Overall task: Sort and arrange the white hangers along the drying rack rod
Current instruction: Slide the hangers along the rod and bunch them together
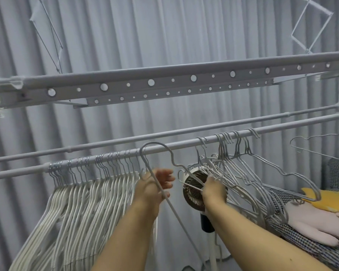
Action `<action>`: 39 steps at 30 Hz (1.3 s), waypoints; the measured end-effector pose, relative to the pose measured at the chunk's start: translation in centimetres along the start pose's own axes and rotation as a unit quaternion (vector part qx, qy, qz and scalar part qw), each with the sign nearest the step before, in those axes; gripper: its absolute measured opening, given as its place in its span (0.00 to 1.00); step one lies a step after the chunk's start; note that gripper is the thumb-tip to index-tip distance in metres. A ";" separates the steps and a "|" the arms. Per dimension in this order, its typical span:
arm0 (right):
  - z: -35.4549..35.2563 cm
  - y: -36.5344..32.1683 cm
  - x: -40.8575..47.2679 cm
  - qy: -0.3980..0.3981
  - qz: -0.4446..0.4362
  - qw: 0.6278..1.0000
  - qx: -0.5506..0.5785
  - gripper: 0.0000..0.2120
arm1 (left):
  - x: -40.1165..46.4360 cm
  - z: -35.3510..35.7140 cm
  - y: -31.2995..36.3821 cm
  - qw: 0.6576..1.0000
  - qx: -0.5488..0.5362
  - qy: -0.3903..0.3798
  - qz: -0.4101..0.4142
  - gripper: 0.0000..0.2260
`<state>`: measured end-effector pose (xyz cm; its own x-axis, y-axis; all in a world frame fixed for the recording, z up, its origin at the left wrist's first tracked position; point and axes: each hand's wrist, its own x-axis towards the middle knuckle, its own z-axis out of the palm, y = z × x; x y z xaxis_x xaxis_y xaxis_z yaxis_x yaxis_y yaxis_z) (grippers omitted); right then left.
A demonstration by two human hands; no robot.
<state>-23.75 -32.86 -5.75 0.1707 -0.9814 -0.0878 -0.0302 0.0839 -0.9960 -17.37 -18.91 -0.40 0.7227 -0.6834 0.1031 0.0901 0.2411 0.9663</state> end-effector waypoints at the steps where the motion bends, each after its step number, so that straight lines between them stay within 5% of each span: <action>1: -0.4 0.3 0.0 0.034 0.002 0.999 -0.007 0.28 | 0.6 -0.5 -0.7 0.997 0.052 0.046 0.032 0.15; 3: -1.5 0.7 -0.2 0.085 0.002 0.996 -0.011 0.28 | 1.7 -1.6 -2.1 0.969 0.191 0.117 0.101 0.10; 6: -2.3 1.0 -0.8 0.141 -0.009 0.990 -0.018 0.28 | 2.5 -2.7 -3.8 0.882 0.411 0.138 0.185 0.11; 13: -2.6 1.1 -1.3 0.206 -0.039 0.977 -0.031 0.23 | 2.4 -1.8 -4.7 0.764 0.616 0.135 0.135 0.17; 16: -1.8 1.0 -1.1 0.212 -0.060 0.974 -0.043 0.21 | 2.6 -1.8 -5.0 0.738 0.655 0.115 0.111 0.19; 20: 0.5 0.0 -0.6 0.155 -0.120 0.978 -0.065 0.19 | 2.8 -1.9 -5.4 0.766 0.624 0.100 0.121 0.28; 26: 4.3 -3.5 -1.1 -0.024 -0.140 0.989 -0.038 0.01 | 2.3 -2.1 -4.6 0.816 0.566 0.052 0.105 0.41; 39: 10.3 -3.7 -0.4 -0.260 -0.172 0.947 -0.078 0.20 | 2.7 -3.3 -3.7 0.863 0.496 0.015 0.092 0.44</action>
<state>-13.57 -30.99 -2.16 0.6578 -0.7248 0.2050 -0.0234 -0.2916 -0.9563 -13.48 -19.42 -4.45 0.6809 -0.6745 0.2854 -0.6488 -0.3746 0.6623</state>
